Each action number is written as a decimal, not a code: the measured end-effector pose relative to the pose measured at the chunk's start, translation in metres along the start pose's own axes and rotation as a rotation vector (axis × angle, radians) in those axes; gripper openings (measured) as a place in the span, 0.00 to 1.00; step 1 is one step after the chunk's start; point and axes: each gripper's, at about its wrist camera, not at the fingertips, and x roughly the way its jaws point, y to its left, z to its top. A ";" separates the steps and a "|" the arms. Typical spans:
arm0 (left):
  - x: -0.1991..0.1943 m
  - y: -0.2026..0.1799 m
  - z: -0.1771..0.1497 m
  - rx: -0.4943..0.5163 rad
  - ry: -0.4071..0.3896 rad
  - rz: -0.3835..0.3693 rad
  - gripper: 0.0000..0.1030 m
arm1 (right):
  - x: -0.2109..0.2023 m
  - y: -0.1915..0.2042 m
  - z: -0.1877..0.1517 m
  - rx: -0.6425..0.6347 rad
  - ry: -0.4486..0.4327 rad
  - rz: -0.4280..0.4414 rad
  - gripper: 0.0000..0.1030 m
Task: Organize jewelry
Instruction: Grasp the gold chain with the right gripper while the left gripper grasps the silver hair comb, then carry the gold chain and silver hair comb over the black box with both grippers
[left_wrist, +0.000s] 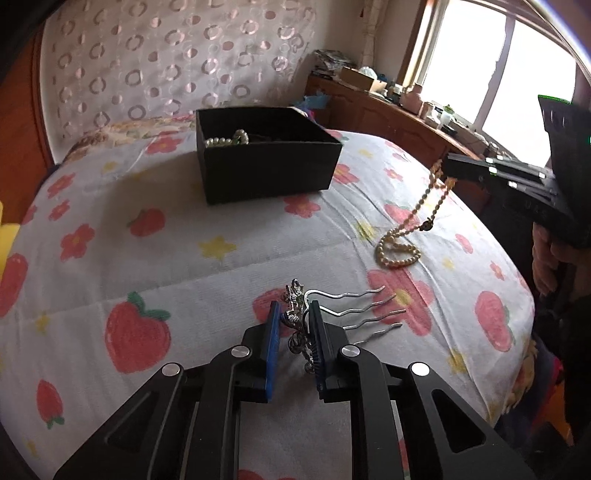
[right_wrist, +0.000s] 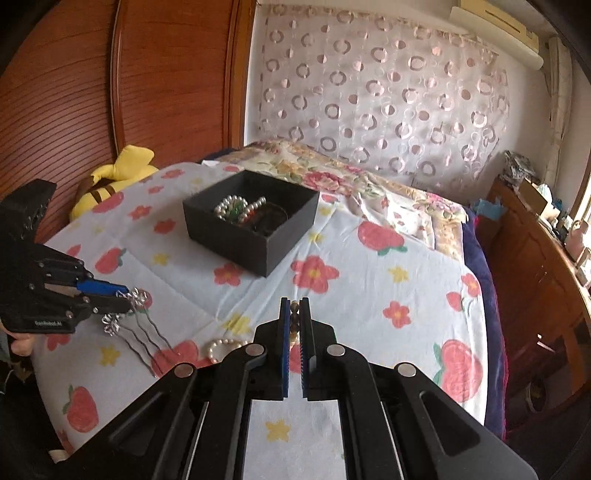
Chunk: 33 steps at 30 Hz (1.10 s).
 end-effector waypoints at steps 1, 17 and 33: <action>-0.002 -0.001 0.000 0.003 -0.006 0.002 0.13 | -0.002 0.001 0.002 -0.003 -0.007 0.001 0.05; -0.036 -0.008 0.056 0.066 -0.154 0.032 0.08 | -0.043 0.012 0.070 -0.081 -0.163 -0.003 0.05; -0.045 0.014 0.123 0.063 -0.252 0.071 0.08 | -0.049 0.015 0.155 -0.152 -0.293 0.001 0.05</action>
